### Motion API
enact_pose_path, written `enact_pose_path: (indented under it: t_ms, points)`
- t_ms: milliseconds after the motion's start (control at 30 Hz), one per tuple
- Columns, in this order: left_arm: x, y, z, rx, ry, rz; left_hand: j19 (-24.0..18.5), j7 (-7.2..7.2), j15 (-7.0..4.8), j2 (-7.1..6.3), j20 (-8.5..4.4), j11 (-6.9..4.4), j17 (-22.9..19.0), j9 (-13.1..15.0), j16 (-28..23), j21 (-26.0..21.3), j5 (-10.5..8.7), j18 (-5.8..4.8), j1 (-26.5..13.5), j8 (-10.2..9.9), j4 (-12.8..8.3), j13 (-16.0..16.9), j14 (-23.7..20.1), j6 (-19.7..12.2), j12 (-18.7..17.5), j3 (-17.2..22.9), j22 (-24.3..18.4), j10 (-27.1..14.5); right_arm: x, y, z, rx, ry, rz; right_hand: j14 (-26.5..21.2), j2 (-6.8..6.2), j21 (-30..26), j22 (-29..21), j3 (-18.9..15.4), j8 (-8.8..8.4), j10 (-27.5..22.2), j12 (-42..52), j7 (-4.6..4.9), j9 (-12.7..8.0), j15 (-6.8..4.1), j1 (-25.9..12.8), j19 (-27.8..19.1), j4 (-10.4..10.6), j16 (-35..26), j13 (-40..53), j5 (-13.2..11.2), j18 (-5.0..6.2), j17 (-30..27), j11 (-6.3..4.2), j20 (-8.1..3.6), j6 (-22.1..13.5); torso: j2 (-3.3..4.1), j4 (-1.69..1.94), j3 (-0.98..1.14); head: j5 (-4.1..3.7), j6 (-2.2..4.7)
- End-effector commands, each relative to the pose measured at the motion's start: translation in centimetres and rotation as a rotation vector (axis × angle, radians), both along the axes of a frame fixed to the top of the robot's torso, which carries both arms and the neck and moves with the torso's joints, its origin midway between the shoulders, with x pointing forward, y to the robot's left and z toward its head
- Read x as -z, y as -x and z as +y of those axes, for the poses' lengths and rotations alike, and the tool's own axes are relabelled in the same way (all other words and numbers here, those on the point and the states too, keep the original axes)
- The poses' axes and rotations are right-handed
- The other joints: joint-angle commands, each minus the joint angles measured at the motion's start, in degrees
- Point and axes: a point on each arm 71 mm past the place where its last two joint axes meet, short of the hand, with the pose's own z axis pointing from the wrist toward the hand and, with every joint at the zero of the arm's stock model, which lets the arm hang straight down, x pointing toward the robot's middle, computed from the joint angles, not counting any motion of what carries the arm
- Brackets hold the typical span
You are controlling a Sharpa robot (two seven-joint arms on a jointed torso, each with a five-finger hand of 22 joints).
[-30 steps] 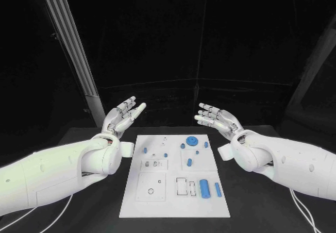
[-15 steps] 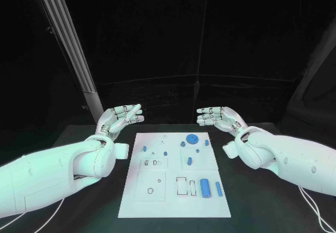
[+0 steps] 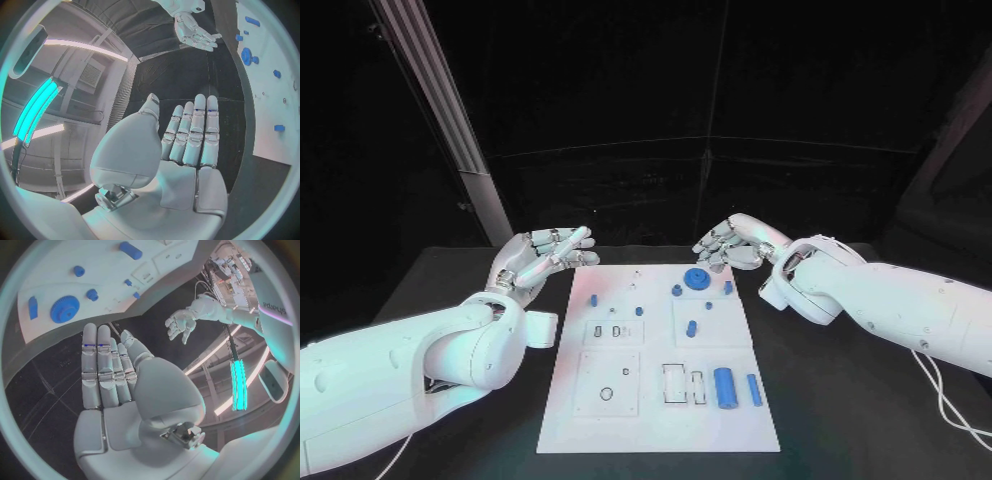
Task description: Assemble the parts on the task board
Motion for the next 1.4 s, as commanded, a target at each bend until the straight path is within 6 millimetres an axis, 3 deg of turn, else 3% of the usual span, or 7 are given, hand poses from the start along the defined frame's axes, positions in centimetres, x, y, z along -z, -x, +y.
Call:
enact_pose_path:
  t_ms: [33, 167, 200, 233, 733, 1033, 1400]
  points:
    - [-0.2, 0.2, -0.7, 0.062, 0.02, 0.002, 0.22, -0.05, 0.2, 0.14, 0.03, 0.03, 0.05, -0.07, -0.37, -0.07, -0.03, 0.8, 0.51, -0.34, -0.4, 0.03, 0.0, 0.45, -0.24, -0.04, -0.11, 0.42, 0.4, -0.1, 0.8, -0.026, 0.291, -0.071, 3.88, -0.87, 3.34, 1.85, 0.77, -0.62, 1.5, -0.72, -0.29, -0.1, -0.89, -0.53, 1.57, -0.06, 1.73, 0.09, 0.3, 1.07, 0.36, -0.6, -0.88, 0.91, 1.77, 0.64, -0.14, -0.48, 0.47]
    - [-0.3, 0.4, -1.1, 0.079, 0.027, 0.008, 0.13, -0.03, 0.26, 0.23, 0.07, 0.06, 0.05, -0.09, -0.66, -0.23, -0.03, 0.77, 0.48, -0.48, -0.5, 0.02, -0.18, 0.47, -0.42, -0.11, -0.23, 0.45, 0.2, -0.3, 1.9, -0.037, 0.407, -0.126, 6.67, -1.37, 6.76, 3.83, 1.69, -1.34, 2.17, -1.75, -0.55, -0.14, -1.5, -1.37, 2.53, 0.03, 4.93, 0.09, 0.0, 1.03, 1.32, -0.94, -1.4, 1.4, 2.75, 0.89, -0.19, -0.71, 0.88]
    - [-0.3, 0.5, -1.2, 0.083, 0.028, 0.009, 0.1, -0.02, 0.28, 0.24, 0.08, 0.07, 0.05, -0.09, -0.72, -0.26, -0.03, 0.76, 0.47, -0.51, -0.51, 0.01, -0.22, 0.48, -0.46, -0.13, -0.26, 0.45, 0.1, -0.4, 2.1, -0.038, 0.425, -0.136, 6.93, -2.27, 9.11, 5.24, 2.3, -1.94, 2.58, -2.13, -0.71, -0.14, -1.62, -1.55, 2.72, -0.09, 15.78, 0.18, -0.18, 0.61, 6.33, -2.13, -1.63, 1.62, 2.9, 0.93, -0.21, -0.76, 0.92]
    - [-0.3, 0.5, -1.3, 0.086, 0.03, 0.01, 0.1, -0.02, 0.28, 0.25, 0.08, 0.08, 0.05, -0.09, -0.75, -0.27, -0.03, 0.76, 0.47, -0.53, -0.52, 0.01, -0.24, 0.48, -0.47, -0.13, -0.27, 0.45, 0.0, -0.4, 2.3, -0.04, 0.445, -0.148, 6.73, -1.75, 9.8, 5.68, 2.7, -2.1, 2.22, -2.25, -0.76, -0.13, -1.91, -2.25, 2.56, 0.27, 17.6, 0.07, -0.24, 0.96, 7.39, -1.25, -1.9, 1.8, 3.16, 1.05, -0.21, -0.94, 1.03]
    - [-0.6, 0.7, -1.8, 0.106, 0.036, 0.017, -0.02, 0.05, 0.37, 0.35, 0.14, 0.14, 0.04, -0.12, -1.09, -0.47, -0.03, 0.75, 0.47, -0.73, -0.67, -0.01, -0.43, 0.47, -0.72, -0.21, -0.42, 0.44, -1.2, -0.4, 4.5, -0.066, 0.539, -0.229, 4.59, -3.86, 22.58, 15.41, 9.77, -3.11, -0.26, -2.15, -0.56, -0.13, -1.4, -5.28, 1.18, 0.24, 39.15, 0.06, -0.97, 0.7, 26.74, -0.7, -1.04, 1.35, 4.79, 1.54, -0.23, -1.3, 1.73]
    - [-0.6, 0.6, -1.7, 0.105, 0.033, 0.02, -0.08, 0.11, 0.41, 0.39, 0.18, 0.19, 0.05, -0.13, -1.26, -0.57, -0.03, 0.74, 0.48, -0.86, -0.76, -0.02, -0.51, 0.43, -0.86, -0.25, -0.5, 0.4, -0.9, -0.5, 4.9, -0.084, 0.582, -0.191, 4.92, -4.82, 30.97, 26.27, 12.9, -3.1, -0.44, -2.15, -0.54, -0.11, -1.2, -6.47, 3.9, 0.49, 48.44, 0.08, -1.27, -0.73, 37.4, -0.6, -0.73, 1.23, 4.98, 1.55, -0.27, -1.29, 1.36]
    - [-0.6, 0.5, -1.6, 0.103, 0.031, 0.022, -0.1, 0.15, 0.43, 0.41, 0.19, 0.22, 0.05, -0.14, -1.33, -0.61, -0.03, 0.74, 0.49, -0.91, -0.79, -0.02, -0.54, 0.41, -0.92, -0.26, -0.53, 0.38, -0.6, -0.7, 5.0, -0.087, 0.628, -0.16, 4.9, -5.56, 33.01, 28.88, 13.39, -3.12, -0.62, -2.16, -0.53, -0.12, -1.08, -7.25, 4.4, 0.76, 50.91, 0.08, -1.76, -1.07, 40.18, -0.54, -0.6, 1.06, 5.14, 1.65, -0.32, -1.25, 1.18]
